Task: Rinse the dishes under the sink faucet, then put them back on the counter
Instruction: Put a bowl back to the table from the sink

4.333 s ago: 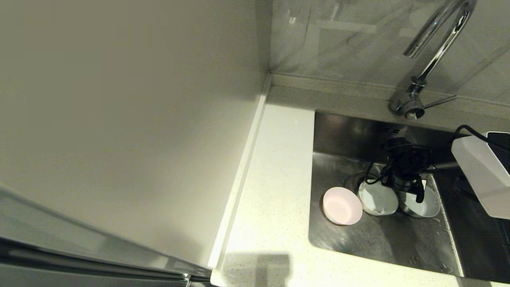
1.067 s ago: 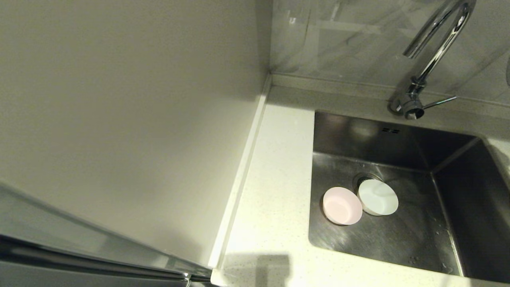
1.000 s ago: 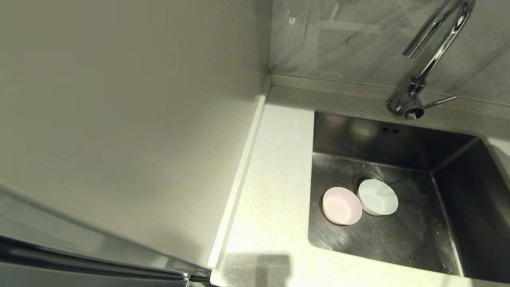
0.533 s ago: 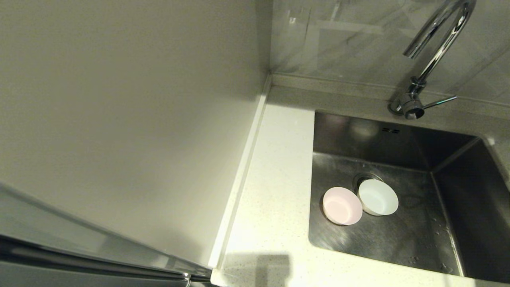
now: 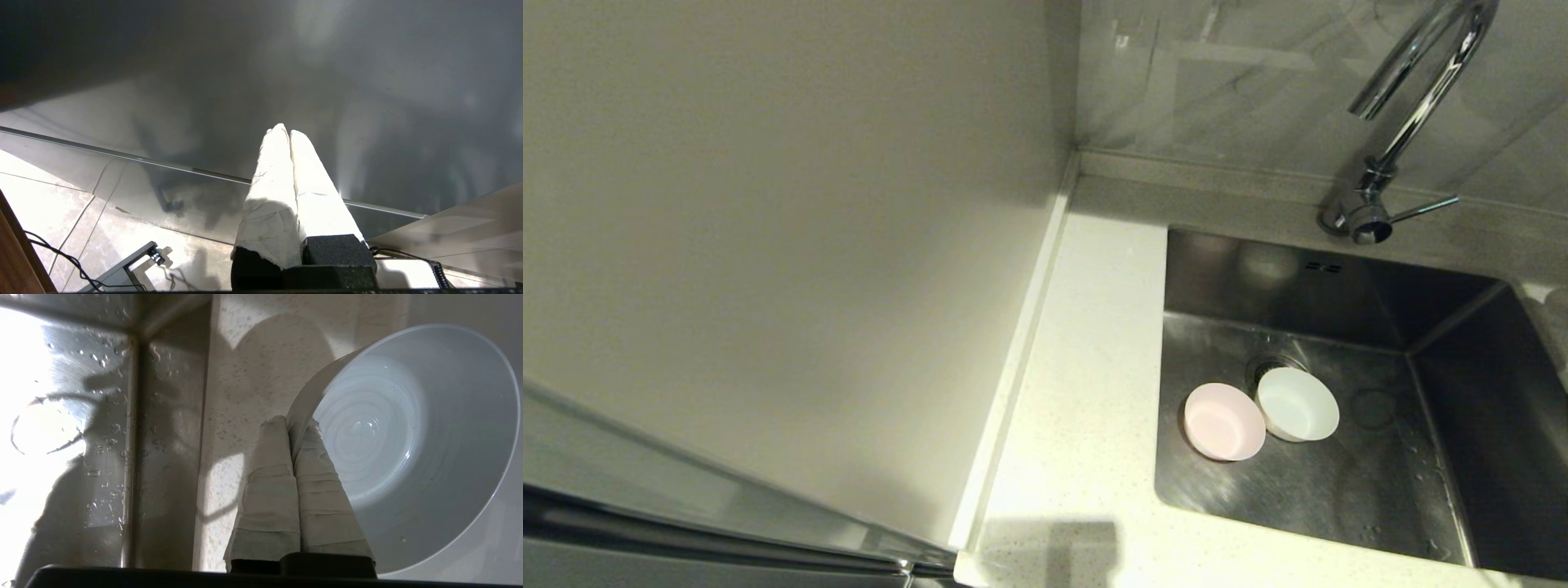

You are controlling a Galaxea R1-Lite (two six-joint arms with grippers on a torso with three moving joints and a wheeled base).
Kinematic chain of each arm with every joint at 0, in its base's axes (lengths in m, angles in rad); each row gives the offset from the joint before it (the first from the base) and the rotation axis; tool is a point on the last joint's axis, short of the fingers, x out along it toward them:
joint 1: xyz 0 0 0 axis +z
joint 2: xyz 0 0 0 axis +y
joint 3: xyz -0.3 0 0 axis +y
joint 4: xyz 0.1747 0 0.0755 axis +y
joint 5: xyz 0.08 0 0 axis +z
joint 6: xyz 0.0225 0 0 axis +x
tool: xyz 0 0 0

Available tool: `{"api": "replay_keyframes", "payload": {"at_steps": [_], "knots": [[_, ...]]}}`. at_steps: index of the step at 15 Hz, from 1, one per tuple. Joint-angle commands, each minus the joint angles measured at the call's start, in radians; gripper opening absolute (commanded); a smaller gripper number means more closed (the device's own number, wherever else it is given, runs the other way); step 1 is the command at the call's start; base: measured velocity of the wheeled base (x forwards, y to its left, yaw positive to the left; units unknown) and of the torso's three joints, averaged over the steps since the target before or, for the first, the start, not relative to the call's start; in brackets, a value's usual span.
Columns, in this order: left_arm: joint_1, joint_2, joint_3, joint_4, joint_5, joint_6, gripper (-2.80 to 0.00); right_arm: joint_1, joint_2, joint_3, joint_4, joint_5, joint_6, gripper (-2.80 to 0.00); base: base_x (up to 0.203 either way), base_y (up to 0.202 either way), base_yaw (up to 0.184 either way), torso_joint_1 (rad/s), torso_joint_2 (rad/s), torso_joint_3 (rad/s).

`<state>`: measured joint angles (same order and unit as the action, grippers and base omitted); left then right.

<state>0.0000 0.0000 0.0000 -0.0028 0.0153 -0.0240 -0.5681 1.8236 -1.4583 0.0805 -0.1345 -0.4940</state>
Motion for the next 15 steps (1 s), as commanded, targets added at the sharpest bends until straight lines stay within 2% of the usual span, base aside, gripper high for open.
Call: {"api": "replay_keyframes", "payload": {"at_steps": [1, 5, 8, 12, 15], "knots": [[0.000, -0.003, 0.000, 0.000, 0.000, 0.001, -2.80, 0.001, 0.059, -0.013, 0.001, -0.003, -0.003, -2.80, 0.000, 0.000, 0.000, 0.000, 0.00, 0.000], [-0.001, -0.003, 0.000, 0.000, 0.000, -0.001, -2.80, 0.004, 0.101, -0.022, 0.002, -0.043, 0.000, -2.80, 0.000, 0.000, 0.000, 0.000, 0.00, 0.000], [0.000, -0.003, 0.000, 0.000, 0.000, -0.001, -2.80, 0.083, 0.187, -0.125, -0.084, -0.081, 0.036, -2.80, 0.000, 0.000, 0.000, 0.000, 0.00, 0.000], [0.000, -0.003, 0.000, 0.000, 0.000, -0.001, -2.80, 0.149, 0.357, -0.274, -0.321, -0.271, 0.035, -2.80, 0.000, 0.000, 0.000, 0.000, 0.00, 0.000], [0.000, -0.003, 0.000, 0.000, 0.000, -0.001, -2.80, 0.154, 0.413, -0.313, -0.456, -0.366, 0.001, -2.80, 0.000, 0.000, 0.000, 0.000, 0.00, 0.000]]}}
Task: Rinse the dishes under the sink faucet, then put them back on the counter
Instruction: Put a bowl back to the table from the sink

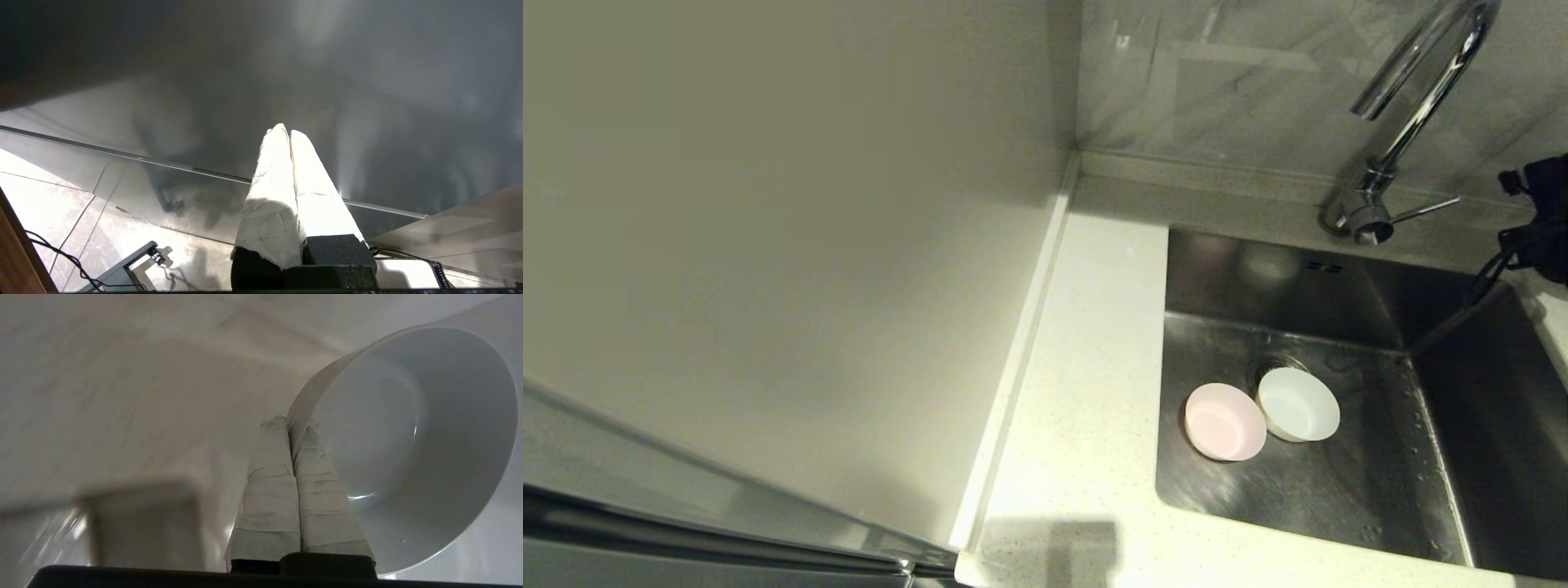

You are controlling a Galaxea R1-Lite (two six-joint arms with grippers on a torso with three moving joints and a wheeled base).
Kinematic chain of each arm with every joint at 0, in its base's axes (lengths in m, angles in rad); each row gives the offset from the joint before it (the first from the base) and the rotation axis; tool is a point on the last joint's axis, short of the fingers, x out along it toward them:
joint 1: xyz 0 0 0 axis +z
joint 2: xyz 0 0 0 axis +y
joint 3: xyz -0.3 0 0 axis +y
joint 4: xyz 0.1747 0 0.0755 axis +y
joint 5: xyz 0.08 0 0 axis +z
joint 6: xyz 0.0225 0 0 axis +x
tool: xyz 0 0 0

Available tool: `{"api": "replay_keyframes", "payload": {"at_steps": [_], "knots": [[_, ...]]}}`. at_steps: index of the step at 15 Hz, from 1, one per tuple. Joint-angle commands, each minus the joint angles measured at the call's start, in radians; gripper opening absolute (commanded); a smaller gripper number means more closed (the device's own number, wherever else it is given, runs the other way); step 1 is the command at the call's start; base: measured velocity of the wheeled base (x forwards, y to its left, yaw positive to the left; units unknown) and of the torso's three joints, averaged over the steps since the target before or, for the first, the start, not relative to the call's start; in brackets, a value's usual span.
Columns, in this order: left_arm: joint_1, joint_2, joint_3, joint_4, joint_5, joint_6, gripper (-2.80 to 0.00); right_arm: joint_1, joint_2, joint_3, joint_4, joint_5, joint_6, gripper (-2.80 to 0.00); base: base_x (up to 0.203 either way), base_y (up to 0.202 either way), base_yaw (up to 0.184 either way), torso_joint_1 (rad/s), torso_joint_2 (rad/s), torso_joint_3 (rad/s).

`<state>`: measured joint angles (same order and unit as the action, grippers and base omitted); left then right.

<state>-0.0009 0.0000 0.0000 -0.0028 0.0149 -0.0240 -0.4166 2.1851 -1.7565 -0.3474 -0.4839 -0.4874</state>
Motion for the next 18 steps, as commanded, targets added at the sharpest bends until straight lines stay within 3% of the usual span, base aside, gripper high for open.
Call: {"api": "replay_keyframes", "payload": {"at_steps": [1, 6, 7, 14, 18], "knots": [[0.001, -0.003, 0.000, 0.000, 0.000, -0.001, -2.80, 0.001, 0.051, -0.009, -0.033, -0.018, -0.013, -2.80, 0.000, 0.000, 0.000, 0.000, 0.00, 0.000], [0.000, -0.003, 0.000, 0.000, 0.000, -0.001, -2.80, -0.001, 0.053, 0.022, -0.032, -0.016, -0.030, -2.80, 0.000, 0.000, 0.000, 0.000, 0.00, 0.000], [0.001, -0.003, 0.000, 0.000, 0.000, -0.001, -2.80, -0.001, 0.053, 0.020, -0.032, -0.016, -0.031, 0.00, 0.000, 0.000, 0.000, 0.000, 0.00, 0.000], [0.001, -0.003, 0.000, 0.000, 0.000, -0.001, -2.80, 0.001, 0.006, 0.012, -0.035, -0.017, -0.012, 0.00, 0.000, 0.000, 0.000, 0.000, 0.00, 0.000], [0.001, -0.005, 0.000, 0.000, 0.000, -0.001, -2.80, 0.010, -0.218, 0.103, 0.026, 0.051, 0.047, 0.00, 0.000, 0.000, 0.000, 0.000, 0.00, 0.000]]}}
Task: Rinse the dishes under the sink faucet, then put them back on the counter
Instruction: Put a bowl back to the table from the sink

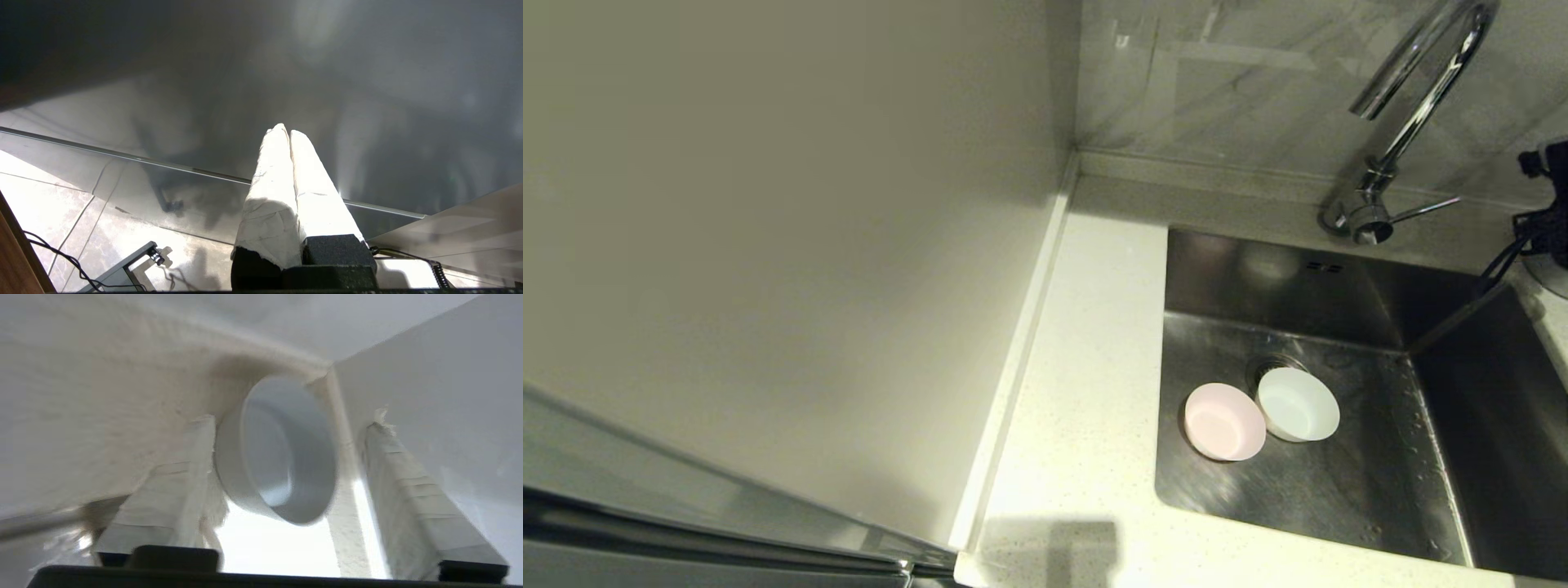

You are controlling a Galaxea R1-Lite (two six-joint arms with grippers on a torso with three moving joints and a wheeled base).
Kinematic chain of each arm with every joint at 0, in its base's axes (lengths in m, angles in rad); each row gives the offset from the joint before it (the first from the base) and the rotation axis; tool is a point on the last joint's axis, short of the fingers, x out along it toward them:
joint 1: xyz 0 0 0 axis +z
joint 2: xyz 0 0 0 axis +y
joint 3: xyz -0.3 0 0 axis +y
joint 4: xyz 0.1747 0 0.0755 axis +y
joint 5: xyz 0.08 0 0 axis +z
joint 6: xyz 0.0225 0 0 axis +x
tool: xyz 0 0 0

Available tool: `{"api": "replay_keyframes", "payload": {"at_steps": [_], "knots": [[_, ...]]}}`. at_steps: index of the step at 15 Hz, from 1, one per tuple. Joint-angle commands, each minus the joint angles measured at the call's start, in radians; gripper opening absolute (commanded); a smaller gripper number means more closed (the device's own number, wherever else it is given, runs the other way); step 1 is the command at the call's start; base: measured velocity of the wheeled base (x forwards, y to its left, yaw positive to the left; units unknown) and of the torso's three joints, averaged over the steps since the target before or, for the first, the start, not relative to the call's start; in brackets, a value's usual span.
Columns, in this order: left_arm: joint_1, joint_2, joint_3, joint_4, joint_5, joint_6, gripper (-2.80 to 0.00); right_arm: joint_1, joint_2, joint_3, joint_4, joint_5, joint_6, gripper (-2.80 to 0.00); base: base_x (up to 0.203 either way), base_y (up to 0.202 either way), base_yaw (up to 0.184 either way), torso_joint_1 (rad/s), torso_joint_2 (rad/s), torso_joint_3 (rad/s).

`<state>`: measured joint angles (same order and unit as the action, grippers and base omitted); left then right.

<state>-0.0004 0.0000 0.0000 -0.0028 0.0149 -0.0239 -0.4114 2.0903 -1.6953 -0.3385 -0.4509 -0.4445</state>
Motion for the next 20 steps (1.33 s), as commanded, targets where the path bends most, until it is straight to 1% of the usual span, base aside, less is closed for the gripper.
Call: {"api": "replay_keyframes", "payload": {"at_steps": [1, 2, 3, 5, 6, 7, 8, 9, 13, 14, 16, 17, 20], "knots": [[0.000, -0.003, 0.000, 0.000, 0.000, -0.001, -2.80, 0.014, -0.201, 0.109, 0.062, 0.060, 0.029, 0.00, 0.000, 0.000, 0.000, 0.000, 0.00, 0.000], [0.000, -0.003, 0.000, 0.000, 0.000, -0.001, -2.80, 0.033, -0.284, 0.198, 0.153, 0.112, 0.066, 0.00, 0.000, 0.000, 0.000, 0.000, 0.00, 0.000], [0.000, -0.003, 0.000, 0.000, 0.000, -0.001, -2.80, 0.052, -0.337, 0.254, 0.300, 0.156, 0.097, 0.00, 0.000, 0.000, 0.000, 0.000, 0.00, 0.000], [0.000, -0.003, 0.000, 0.000, 0.000, -0.001, -2.80, 0.094, -0.377, 0.274, 0.689, 0.251, 0.184, 0.00, 0.000, 0.000, 0.000, 0.000, 0.00, 0.000], [0.000, -0.003, 0.000, 0.000, 0.000, -0.001, -2.80, 0.124, -0.378, 0.261, 0.873, 0.320, 0.256, 0.00, 0.000, 0.000, 0.000, 0.000, 0.00, 0.000], [0.000, -0.003, 0.000, 0.000, 0.000, 0.000, -2.80, 0.168, -0.357, 0.237, 1.002, 0.400, 0.339, 0.00, 0.000, 0.000, 0.000, 0.000, 0.00, 0.000], [0.000, -0.004, 0.000, 0.000, 0.000, 0.000, -2.80, 0.199, -0.315, 0.219, 1.051, 0.439, 0.383, 0.00, 0.000, 0.000, 0.000, 0.000, 0.00, 0.000], [-0.001, -0.003, 0.000, 0.000, 0.000, 0.000, -2.80, 0.223, -0.268, 0.207, 1.058, 0.454, 0.402, 0.00, 0.000, 0.000, 0.000, 0.000, 0.00, 0.000], [0.000, -0.003, 0.000, 0.000, 0.000, 0.000, -2.80, 0.269, -0.065, 0.121, 1.062, 0.469, 0.431, 0.00, 0.000, 0.000, 0.000, 0.000, 0.00, 0.000], [0.000, -0.003, 0.000, 0.000, 0.001, 0.000, -2.80, 0.278, -0.021, 0.089, 1.060, 0.471, 0.467, 0.00, 0.000, 0.000, 0.000, 0.000, 0.00, 0.000], [0.000, -0.003, 0.000, 0.000, 0.000, -0.001, -2.80, 0.297, 0.067, 0.018, 1.058, 0.468, 0.601, 0.00, 0.000, 0.000, 0.000, 0.000, 0.00, 0.000], [-0.001, -0.003, 0.000, 0.000, 0.000, -0.001, -2.80, 0.302, 0.098, 0.002, 1.057, 0.462, 0.633, 0.00, 0.000, 0.000, 0.000, 0.000, 0.00, 0.000], [0.000, -0.003, 0.000, 0.000, 0.000, -0.001, -2.80, 0.303, 0.163, -0.004, 1.025, 0.408, 0.667, 0.00, 0.000, 0.000, 0.000, 0.000, 0.00, 0.000]]}}
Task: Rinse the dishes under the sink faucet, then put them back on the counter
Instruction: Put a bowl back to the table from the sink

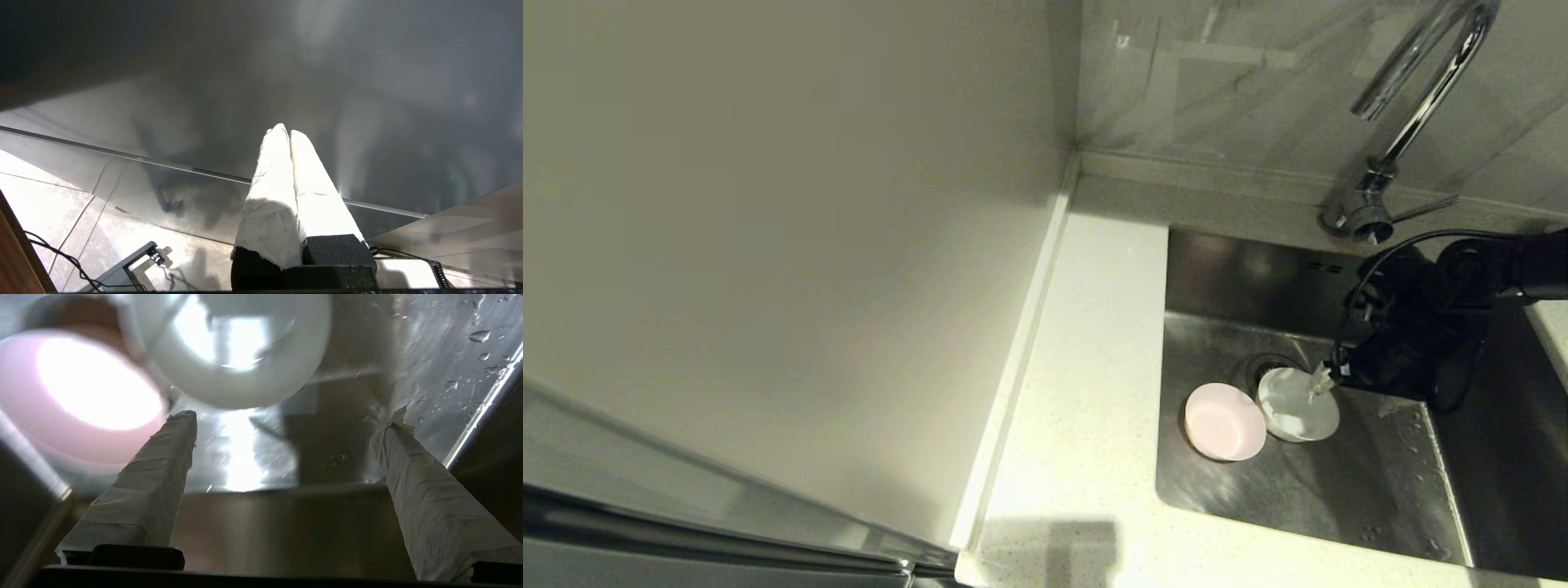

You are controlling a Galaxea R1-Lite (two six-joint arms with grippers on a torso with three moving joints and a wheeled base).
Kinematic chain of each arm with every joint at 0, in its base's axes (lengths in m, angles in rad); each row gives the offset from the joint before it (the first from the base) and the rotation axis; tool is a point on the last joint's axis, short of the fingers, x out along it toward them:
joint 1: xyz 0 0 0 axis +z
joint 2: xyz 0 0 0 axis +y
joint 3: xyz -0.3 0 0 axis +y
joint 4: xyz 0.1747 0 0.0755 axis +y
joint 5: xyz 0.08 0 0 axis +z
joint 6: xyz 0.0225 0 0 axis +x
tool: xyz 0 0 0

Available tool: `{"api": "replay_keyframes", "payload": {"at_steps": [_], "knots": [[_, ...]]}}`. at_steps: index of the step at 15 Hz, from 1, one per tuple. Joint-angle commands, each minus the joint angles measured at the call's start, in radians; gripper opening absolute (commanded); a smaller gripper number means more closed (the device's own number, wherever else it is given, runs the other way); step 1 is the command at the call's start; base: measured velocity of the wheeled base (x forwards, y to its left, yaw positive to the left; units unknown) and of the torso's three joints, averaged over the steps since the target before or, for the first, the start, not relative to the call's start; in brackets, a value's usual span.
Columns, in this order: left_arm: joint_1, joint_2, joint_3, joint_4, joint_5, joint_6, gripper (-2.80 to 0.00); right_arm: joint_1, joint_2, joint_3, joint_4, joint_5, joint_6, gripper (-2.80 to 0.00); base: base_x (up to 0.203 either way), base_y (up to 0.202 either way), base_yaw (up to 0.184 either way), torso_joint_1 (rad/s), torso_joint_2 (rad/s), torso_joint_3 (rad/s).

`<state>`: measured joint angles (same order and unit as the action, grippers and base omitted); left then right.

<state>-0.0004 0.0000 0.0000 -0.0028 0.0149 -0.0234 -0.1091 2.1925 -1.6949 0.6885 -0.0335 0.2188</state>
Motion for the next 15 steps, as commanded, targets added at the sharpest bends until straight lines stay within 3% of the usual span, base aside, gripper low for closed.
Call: {"api": "replay_keyframes", "payload": {"at_steps": [1, 4, 9, 13, 14, 15], "knots": [[0.000, -0.003, 0.000, 0.000, 0.000, -0.001, -2.80, -0.001, 0.081, -0.004, -0.014, -0.037, 0.007, 0.00, 0.000, 0.000, 0.000, 0.000, 0.00, 0.000], [0.000, -0.003, 0.000, 0.000, 0.000, -0.001, -2.80, -0.001, 0.139, -0.012, -0.061, -0.109, 0.007, 0.00, 0.000, 0.000, 0.000, 0.000, 0.00, 0.000], [0.000, -0.003, 0.000, 0.000, 0.000, -0.001, -2.80, 0.000, 0.246, -0.151, -0.070, -0.120, 0.005, 0.00, 0.000, 0.000, 0.000, 0.000, 0.00, 0.000], [0.000, -0.004, 0.000, 0.000, 0.000, -0.001, -2.80, -0.002, 0.269, -0.153, -0.070, -0.126, 0.005, 0.00, 0.000, 0.000, 0.000, 0.000, 0.00, 0.000], [0.000, -0.003, 0.000, 0.000, 0.000, -0.001, -2.80, -0.003, 0.274, -0.155, -0.070, -0.126, 0.005, -2.80, 0.000, 0.000, 0.000, 0.000, 0.00, 0.000], [0.000, -0.003, 0.000, 0.000, 0.000, -0.001, -2.80, -0.003, 0.279, -0.158, -0.070, -0.128, 0.005, -2.80, 0.000, 0.000, 0.000, 0.000, 0.00, 0.000]]}}
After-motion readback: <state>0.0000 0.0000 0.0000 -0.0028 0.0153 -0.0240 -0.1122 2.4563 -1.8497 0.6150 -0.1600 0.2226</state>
